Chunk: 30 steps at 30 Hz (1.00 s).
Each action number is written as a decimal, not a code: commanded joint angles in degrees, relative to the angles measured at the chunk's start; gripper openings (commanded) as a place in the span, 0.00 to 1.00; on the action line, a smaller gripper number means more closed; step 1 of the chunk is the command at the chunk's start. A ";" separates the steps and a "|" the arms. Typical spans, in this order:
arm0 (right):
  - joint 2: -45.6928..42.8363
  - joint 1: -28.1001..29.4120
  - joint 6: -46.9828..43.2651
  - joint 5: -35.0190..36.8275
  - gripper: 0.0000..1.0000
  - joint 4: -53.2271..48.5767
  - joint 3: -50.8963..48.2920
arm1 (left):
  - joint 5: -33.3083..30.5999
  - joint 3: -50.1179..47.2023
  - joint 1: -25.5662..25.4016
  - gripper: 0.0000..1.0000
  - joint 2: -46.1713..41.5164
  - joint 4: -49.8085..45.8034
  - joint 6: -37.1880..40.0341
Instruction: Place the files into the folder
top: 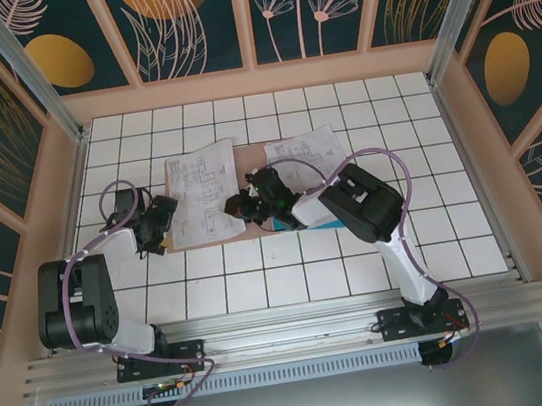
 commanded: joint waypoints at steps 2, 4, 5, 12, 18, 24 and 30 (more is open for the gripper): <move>-4.16 -1.04 -5.08 6.12 0.30 -15.27 1.89 | 10.97 -1.42 -4.09 0.97 4.97 -0.73 -2.00; -4.97 -1.97 -7.01 7.08 0.39 -20.03 3.91 | 10.64 -0.81 -4.10 0.97 5.23 -1.27 -1.60; -5.11 -2.41 -7.79 7.18 0.41 -21.83 4.84 | 10.59 -0.67 -4.10 0.97 5.37 -1.37 -1.48; -1.75 -4.84 -12.53 4.73 0.49 -31.88 12.74 | 10.47 0.37 -4.10 0.97 6.80 -1.48 -0.90; 1.59 -5.11 -16.57 5.94 0.51 -40.17 19.61 | 10.88 0.65 -4.09 0.97 7.00 -0.96 -1.10; 3.01 -6.14 -19.71 6.84 0.49 -41.72 21.54 | 12.63 0.84 -4.10 0.95 6.91 0.27 -1.39; 3.05 -7.61 -21.07 6.52 0.39 -40.86 21.44 | 14.54 1.09 -5.29 0.92 6.82 2.19 -2.40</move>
